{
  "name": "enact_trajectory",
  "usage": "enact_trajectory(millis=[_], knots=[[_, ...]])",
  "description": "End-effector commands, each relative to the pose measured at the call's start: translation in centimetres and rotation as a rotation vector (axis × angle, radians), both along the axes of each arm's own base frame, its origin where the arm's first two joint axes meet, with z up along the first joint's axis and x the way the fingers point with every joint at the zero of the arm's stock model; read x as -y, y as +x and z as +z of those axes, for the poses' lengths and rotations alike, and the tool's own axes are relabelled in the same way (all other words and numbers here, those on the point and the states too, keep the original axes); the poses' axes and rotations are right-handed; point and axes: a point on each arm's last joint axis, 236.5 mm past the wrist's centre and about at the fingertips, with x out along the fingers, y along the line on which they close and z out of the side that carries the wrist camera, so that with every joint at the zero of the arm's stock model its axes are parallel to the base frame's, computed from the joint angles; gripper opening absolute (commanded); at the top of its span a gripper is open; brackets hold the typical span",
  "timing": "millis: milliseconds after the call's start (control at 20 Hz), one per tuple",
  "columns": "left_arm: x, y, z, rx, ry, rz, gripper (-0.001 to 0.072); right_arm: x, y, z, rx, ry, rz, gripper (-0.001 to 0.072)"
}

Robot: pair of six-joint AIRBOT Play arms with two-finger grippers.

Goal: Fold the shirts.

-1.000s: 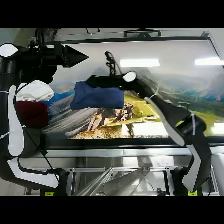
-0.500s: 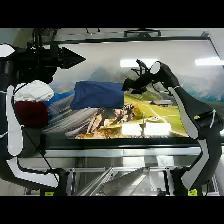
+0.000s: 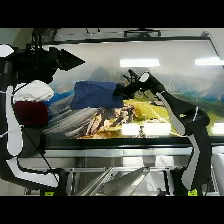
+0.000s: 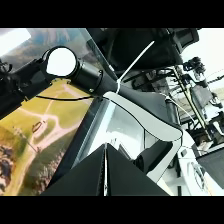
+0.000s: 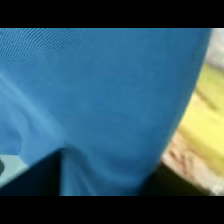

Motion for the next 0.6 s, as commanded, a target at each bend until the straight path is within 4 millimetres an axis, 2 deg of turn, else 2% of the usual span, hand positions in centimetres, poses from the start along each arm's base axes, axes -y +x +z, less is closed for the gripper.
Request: enact_trajectory(millis=[0, 150, 250, 400, 550], knots=[[0.0, -0.4, -0.1, 0.005, 0.003, -0.017, 0.0006, -1.9, 0.8, 1.3, 0.044, 0.07, -0.023, 0.0023], [0.0, -0.7, -0.1, 0.003, 0.005, -0.029, 0.0006, -0.5, 2.1, 3.6, 0.081, 0.083, -0.055, 0.0021], [0.0, -0.7, -0.1, 0.004, 0.005, -0.03, 0.0006, 2.7, 4.2, 6.3, 0.115, 0.096, -0.129, 0.0021], [-0.1, -0.7, -0.3, 0.017, 0.013, -0.032, 0.0005, 9.9, 6.3, 9.4, 0.129, 0.103, -0.213, 0.0019], [-0.1, -1.0, -0.4, 0.013, 0.016, -0.047, 0.0005, 19.9, 7.0, 12.1, 0.197, 0.037, -0.364, 0.0019]])
